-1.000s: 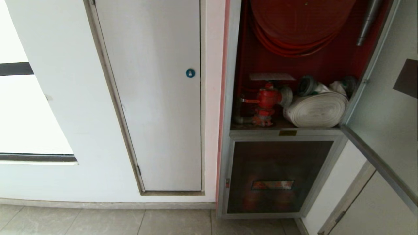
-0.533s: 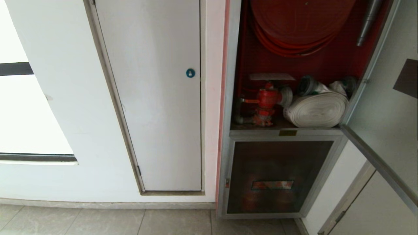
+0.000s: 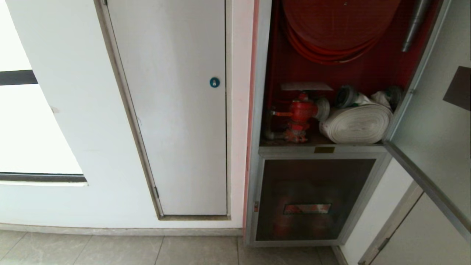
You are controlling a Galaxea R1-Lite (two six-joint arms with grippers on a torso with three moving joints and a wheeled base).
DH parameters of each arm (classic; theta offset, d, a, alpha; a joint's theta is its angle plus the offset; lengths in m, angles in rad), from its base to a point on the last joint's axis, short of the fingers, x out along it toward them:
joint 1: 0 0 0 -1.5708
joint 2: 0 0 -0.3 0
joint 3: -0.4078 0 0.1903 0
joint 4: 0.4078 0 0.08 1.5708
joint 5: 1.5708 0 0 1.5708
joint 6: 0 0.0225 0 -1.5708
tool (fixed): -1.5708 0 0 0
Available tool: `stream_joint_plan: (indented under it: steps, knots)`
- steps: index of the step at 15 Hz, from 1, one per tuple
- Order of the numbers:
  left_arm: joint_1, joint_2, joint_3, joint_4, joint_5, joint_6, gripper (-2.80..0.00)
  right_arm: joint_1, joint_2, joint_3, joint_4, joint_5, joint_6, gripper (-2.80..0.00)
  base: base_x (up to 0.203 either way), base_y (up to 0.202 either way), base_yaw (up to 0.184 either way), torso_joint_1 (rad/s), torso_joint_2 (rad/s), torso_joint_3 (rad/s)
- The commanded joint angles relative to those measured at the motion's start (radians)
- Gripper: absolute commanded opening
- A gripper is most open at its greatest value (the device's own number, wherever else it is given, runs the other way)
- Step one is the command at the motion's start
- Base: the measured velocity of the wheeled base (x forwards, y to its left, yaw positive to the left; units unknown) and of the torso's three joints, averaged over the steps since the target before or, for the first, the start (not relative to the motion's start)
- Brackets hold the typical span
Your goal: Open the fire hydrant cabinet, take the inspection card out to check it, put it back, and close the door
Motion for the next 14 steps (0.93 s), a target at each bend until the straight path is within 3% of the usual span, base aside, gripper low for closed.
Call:
stream_joint_plan:
  steps: [1, 2, 7, 14]
  knots:
    - [0.000, 0.001, 0.008, 0.000, 0.000, 0.000, -2.80, -0.010, 0.067, -0.025, -0.017, 0.043, 0.000, -2.80, 0.000, 0.000, 0.000, 0.000, 0.00, 0.000]
    - [0.000, 0.001, 0.008, 0.000, 0.000, 0.000, -2.80, -0.009, 0.083, -0.027, -0.028, 0.059, -0.004, -2.80, 0.000, 0.000, 0.000, 0.000, 0.00, 0.000]
    - [0.000, 0.001, 0.008, 0.000, 0.000, 0.000, -2.80, -0.006, 0.114, -0.033, -0.055, 0.314, -0.009, -2.80, 0.000, 0.000, 0.000, 0.000, 0.00, 0.000]
    - [0.000, 0.001, 0.008, 0.000, 0.000, 0.000, -2.80, 0.052, 0.110, -0.030, -0.055, 0.348, -0.029, -2.80, 0.000, 0.000, 0.000, 0.000, 0.00, 0.000]
